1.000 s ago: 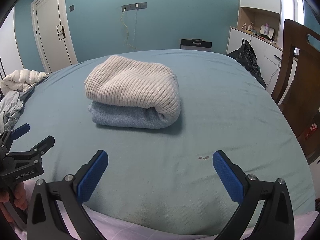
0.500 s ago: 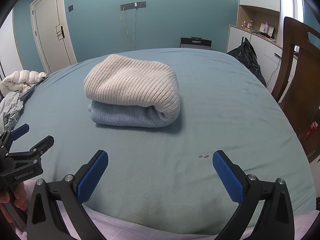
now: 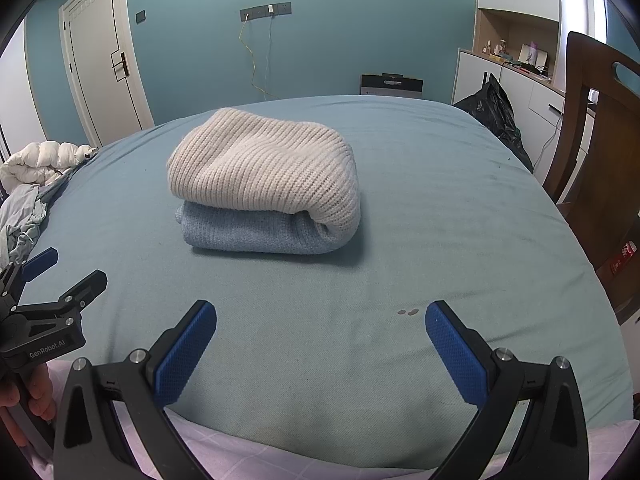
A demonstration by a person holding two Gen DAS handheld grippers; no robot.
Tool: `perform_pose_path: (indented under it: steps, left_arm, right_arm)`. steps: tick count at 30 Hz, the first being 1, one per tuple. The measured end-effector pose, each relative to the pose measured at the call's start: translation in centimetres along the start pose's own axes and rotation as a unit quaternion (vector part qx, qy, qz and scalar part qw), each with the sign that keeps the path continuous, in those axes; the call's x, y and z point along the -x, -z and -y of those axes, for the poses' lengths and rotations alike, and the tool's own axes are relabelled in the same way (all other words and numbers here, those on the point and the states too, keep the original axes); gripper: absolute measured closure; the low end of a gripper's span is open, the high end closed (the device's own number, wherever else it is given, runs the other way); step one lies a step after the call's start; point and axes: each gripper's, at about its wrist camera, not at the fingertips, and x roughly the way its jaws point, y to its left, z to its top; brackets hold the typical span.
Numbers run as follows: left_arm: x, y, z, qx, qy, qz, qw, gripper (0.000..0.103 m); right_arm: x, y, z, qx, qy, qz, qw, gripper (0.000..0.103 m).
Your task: Fold small clothes
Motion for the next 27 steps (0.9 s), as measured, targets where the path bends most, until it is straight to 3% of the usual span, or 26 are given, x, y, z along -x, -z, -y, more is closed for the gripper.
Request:
perform_pose_path:
  steps: [27]
  left_arm:
    - [0.27,0.25,0.46,-0.01,0.005,0.008,0.9999,0.0]
  right_arm:
    - [-0.02,0.06,0.15,0.0,0.0,-0.002,1.0,0.001]
